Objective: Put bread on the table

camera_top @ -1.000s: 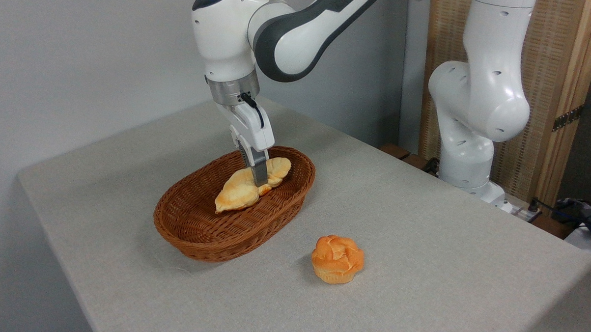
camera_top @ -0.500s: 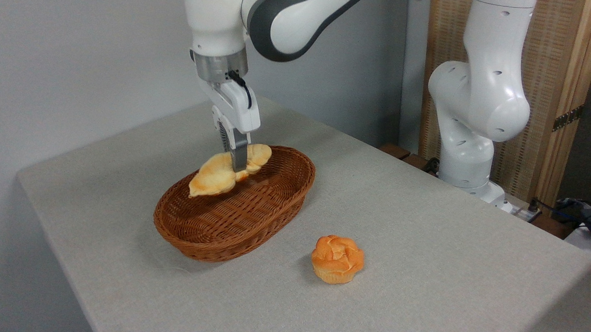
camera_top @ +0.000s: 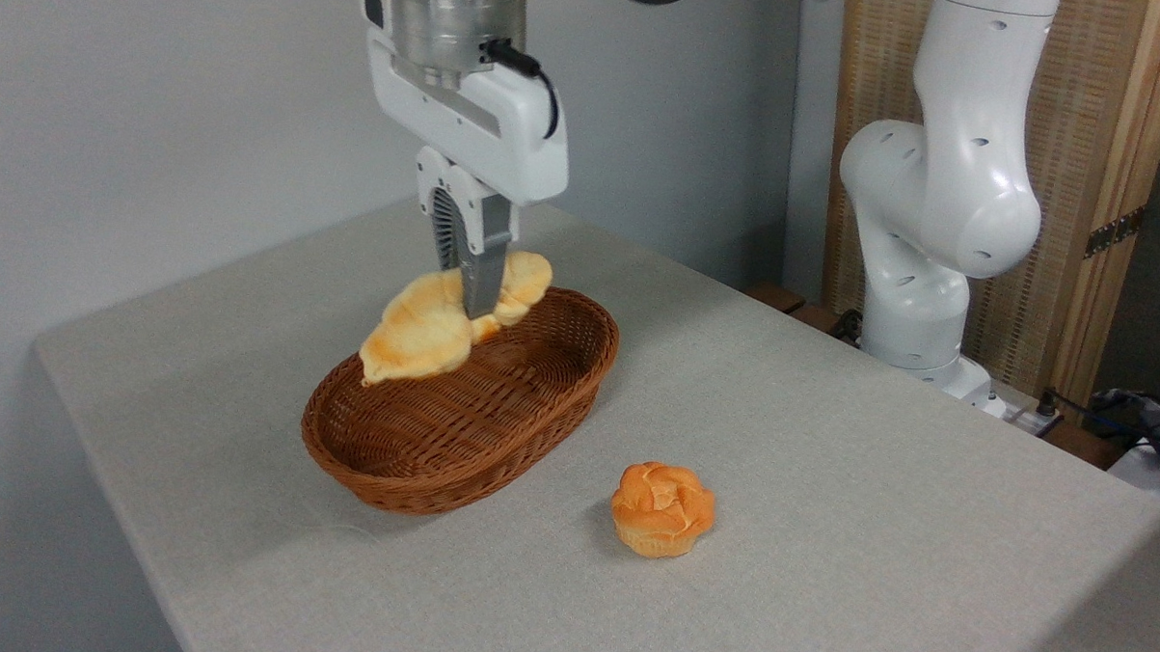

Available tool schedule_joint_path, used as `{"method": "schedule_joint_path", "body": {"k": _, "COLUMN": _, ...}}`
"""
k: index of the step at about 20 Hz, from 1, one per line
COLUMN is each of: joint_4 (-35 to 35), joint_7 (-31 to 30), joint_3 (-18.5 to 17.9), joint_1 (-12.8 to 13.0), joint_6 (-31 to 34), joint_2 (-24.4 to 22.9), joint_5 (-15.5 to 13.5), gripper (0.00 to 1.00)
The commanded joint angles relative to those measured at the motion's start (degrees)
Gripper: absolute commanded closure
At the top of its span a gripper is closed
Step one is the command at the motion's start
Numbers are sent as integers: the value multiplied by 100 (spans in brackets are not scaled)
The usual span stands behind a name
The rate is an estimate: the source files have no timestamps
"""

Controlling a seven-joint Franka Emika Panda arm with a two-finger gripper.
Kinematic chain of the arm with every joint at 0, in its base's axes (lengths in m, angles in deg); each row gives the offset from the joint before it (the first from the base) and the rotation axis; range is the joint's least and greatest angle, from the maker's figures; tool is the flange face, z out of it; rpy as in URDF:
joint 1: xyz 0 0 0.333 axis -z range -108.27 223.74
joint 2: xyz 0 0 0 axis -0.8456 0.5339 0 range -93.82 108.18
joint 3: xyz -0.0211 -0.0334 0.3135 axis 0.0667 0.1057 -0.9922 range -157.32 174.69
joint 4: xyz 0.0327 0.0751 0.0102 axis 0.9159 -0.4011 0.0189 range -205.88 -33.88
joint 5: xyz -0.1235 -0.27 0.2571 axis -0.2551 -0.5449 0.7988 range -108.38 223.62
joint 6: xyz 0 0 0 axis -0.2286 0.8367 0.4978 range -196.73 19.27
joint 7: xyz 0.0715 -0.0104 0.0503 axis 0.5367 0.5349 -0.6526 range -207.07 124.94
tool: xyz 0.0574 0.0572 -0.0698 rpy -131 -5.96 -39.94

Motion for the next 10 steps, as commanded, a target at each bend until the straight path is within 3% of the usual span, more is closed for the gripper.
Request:
{"method": "schedule_joint_path", "body": {"k": 1, "joint_4": 298, "joint_7": 182, "joint_3": -294, "joint_1": 65, "joint_6": 133, "joint_2": -32, "joint_5": 279, "gripper": 100}}
{"method": "schedule_joint_path", "body": {"k": 3, "joint_4": 308, "joint_7": 191, "joint_3": -391, "joint_1": 65, "joint_6": 115, "joint_2": -32, "joint_5": 288, "gripper": 97}}
{"method": "schedule_joint_path", "body": {"k": 10, "joint_4": 448, "joint_7": 446, "joint_3": -707, "joint_1": 65, "joint_6": 80, "joint_2": -32, "joint_5": 297, "gripper": 62}}
